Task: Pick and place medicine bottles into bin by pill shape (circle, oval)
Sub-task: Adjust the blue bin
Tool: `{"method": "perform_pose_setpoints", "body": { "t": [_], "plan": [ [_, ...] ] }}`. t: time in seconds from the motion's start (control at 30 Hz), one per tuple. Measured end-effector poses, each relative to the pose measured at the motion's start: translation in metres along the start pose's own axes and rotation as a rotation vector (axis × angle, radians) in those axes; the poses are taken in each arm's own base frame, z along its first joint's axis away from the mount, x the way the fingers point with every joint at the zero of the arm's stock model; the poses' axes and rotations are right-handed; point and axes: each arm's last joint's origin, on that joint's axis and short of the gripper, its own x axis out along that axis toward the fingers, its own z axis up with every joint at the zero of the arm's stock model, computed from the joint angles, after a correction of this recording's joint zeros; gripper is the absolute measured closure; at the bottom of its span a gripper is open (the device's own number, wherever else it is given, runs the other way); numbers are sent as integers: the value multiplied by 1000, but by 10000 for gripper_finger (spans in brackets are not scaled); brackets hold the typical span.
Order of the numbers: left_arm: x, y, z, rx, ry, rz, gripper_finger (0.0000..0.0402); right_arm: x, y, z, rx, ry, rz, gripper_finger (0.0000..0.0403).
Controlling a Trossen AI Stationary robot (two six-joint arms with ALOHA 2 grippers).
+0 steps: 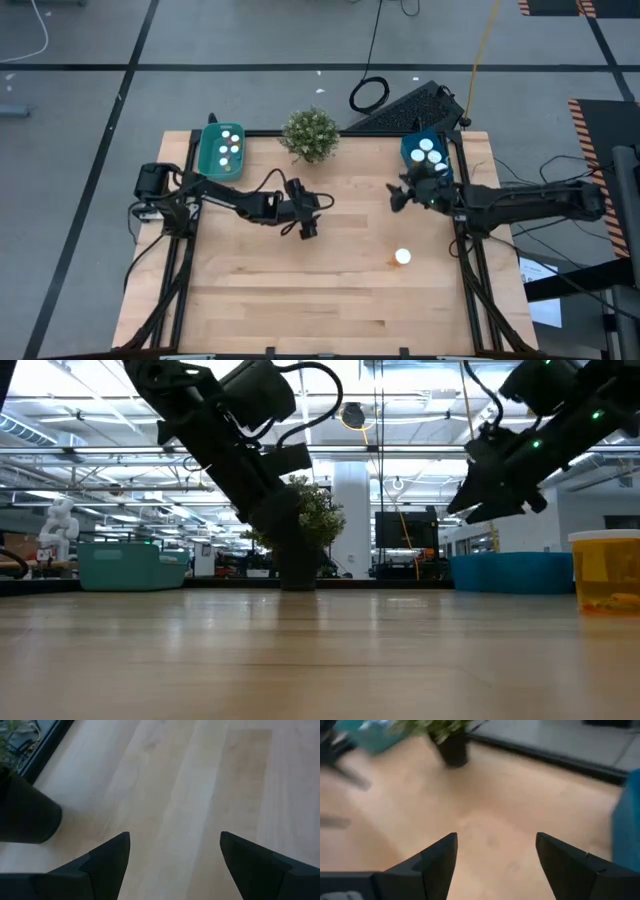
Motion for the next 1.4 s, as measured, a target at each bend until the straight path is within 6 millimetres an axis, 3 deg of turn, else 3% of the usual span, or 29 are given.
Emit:
{"method": "perform_pose_setpoints", "body": {
  "t": [0.2,0.5,0.67,1.13,1.4],
  "plan": [
    [1,2,2,-10,-15,4,92,-22,7,-11,-109,241,-31,170],
    [2,6,11,-79,-96,6,92,-39,-9,-29,-183,511,-165,223],
    [2,6,14,-99,-128,3,92,-36,-19,-39,-284,502,-228,250],
    [2,6,14,-111,-126,2,92,-20,-35,-52,-154,481,-383,314],
    [2,6,14,-98,-125,3,92,-6,-37,-49,-142,475,-414,342]
  ]
}}
